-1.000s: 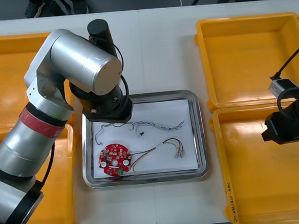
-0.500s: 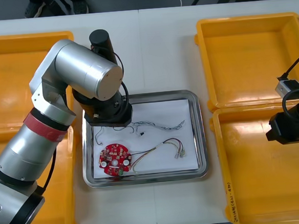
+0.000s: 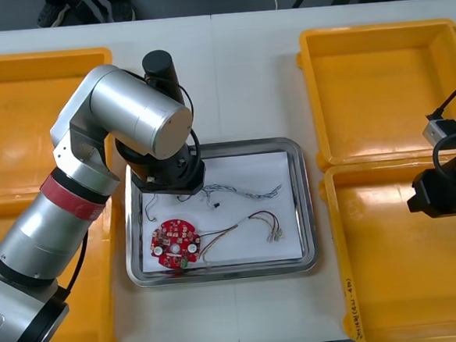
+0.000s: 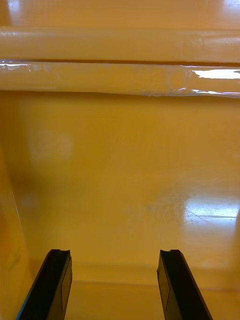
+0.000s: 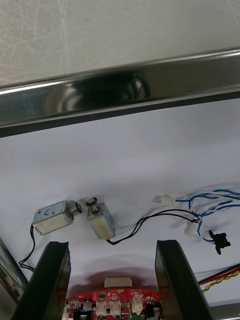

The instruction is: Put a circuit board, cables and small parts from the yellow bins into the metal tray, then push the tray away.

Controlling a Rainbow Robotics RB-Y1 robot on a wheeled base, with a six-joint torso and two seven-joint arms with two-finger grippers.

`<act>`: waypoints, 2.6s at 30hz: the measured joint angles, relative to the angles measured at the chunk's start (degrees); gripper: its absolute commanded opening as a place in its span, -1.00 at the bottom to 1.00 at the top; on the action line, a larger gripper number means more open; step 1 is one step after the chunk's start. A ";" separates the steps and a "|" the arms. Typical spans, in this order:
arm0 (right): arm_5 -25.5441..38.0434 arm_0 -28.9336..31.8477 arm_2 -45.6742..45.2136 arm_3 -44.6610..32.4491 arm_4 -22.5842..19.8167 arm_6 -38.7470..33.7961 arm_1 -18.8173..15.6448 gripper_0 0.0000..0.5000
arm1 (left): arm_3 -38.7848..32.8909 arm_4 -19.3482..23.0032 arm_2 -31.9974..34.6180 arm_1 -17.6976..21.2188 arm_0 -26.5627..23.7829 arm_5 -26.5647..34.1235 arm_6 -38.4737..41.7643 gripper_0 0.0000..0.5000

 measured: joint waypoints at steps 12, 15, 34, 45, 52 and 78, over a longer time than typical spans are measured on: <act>-0.49 0.00 0.00 0.00 -0.01 -0.01 0.00 1.00 | -5.84 -3.08 1.96 -0.02 0.02 4.39 0.00 1.00; -0.52 0.00 0.00 0.00 -0.01 -0.01 0.00 1.00 | -8.91 -3.54 4.24 -0.04 0.04 4.66 0.00 1.00; -0.52 0.02 0.00 -0.01 -0.08 -0.02 0.01 1.00 | -21.26 6.30 16.32 11.46 0.29 4.81 0.80 1.00; -0.43 0.03 0.00 -0.03 -0.12 -0.26 0.01 1.00 | -20.33 16.93 22.50 23.47 0.36 4.84 1.05 1.00; -0.43 0.03 0.00 -0.03 -0.34 -0.26 0.01 1.00 | -16.08 21.11 24.16 29.01 0.37 4.85 1.05 1.00; -0.36 0.05 0.00 -0.04 -0.62 -0.26 0.02 1.00 | -22.21 22.53 38.32 32.83 20.81 4.86 -11.90 1.00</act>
